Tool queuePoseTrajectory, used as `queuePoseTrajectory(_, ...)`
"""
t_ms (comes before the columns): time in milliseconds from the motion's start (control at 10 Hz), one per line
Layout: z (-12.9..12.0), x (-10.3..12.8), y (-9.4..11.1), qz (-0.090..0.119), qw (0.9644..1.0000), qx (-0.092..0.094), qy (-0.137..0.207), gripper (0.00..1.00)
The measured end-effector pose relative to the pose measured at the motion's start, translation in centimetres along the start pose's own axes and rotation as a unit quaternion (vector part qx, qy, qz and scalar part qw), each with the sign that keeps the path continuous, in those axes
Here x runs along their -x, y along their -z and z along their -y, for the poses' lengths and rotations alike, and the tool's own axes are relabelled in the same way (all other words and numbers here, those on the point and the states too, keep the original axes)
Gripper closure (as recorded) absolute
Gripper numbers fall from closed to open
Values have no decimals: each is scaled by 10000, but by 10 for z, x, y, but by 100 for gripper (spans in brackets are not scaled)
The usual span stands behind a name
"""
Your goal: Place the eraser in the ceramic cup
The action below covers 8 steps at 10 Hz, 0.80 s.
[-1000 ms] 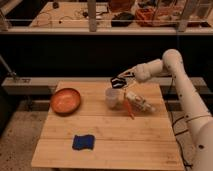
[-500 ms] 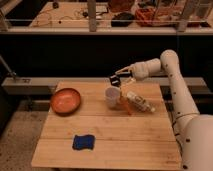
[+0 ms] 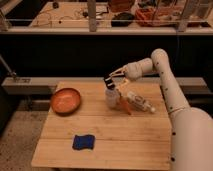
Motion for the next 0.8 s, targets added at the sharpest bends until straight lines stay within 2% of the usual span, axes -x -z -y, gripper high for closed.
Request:
queuePoseTrajectory(500, -26, -19, -5, 48, 9990, 312, -313, 100)
queuePoseTrajectory(800, -34, -27, -9, 119, 9985, 343, -414, 100)
